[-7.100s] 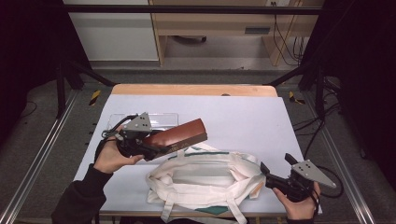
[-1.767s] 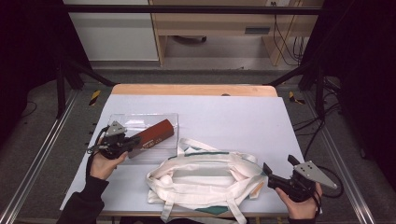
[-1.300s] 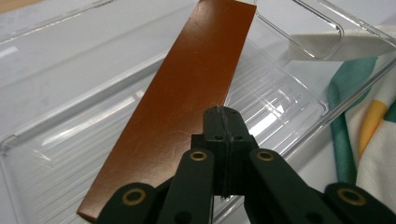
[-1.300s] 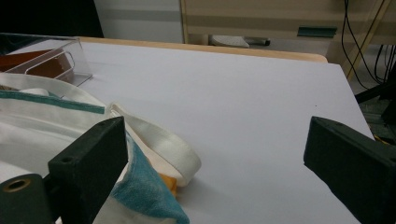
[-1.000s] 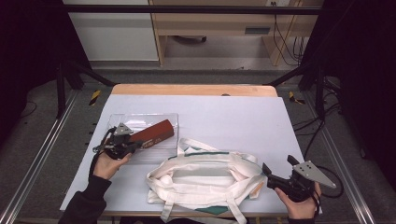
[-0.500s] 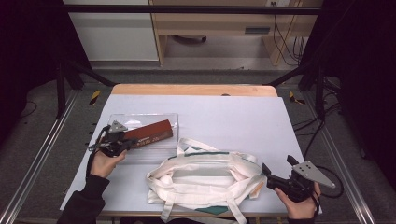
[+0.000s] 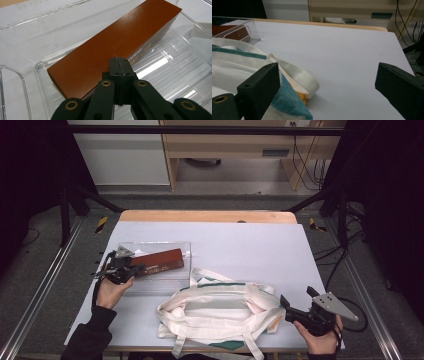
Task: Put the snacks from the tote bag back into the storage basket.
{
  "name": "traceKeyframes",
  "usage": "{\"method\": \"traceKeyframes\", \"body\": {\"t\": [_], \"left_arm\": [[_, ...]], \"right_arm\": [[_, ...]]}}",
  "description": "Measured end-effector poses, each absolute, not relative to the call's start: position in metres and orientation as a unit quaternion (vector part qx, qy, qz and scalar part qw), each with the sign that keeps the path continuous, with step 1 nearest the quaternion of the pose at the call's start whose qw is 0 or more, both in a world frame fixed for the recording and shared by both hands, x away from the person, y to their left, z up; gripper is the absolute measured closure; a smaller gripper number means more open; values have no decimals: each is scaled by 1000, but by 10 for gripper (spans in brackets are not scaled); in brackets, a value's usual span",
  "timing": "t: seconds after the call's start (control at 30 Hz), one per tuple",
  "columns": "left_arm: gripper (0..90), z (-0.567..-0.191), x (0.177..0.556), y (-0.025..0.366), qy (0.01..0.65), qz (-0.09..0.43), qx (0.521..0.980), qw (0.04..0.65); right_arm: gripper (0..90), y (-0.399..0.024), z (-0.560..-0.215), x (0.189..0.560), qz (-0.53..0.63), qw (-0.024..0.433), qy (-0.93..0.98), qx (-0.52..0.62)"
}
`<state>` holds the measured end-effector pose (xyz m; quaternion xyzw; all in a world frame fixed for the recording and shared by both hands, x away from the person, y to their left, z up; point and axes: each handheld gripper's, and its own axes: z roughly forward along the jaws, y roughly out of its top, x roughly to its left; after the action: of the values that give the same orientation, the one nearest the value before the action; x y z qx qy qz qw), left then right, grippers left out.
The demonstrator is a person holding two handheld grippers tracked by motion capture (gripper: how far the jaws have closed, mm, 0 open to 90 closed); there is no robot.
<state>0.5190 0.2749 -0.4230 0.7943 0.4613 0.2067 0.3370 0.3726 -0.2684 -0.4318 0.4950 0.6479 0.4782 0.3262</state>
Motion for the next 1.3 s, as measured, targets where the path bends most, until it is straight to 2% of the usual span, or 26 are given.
{"method": "traceKeyframes", "body": {"t": [1.07,1.3], "left_arm": [[879,-424,532,277,482,217,780,334],[850,-425,531,277,483,218,778,337]], "right_arm": [[66,-268,-433,373,478,326,648,495],[66,-267,-433,373,477,326,649,496]]}}
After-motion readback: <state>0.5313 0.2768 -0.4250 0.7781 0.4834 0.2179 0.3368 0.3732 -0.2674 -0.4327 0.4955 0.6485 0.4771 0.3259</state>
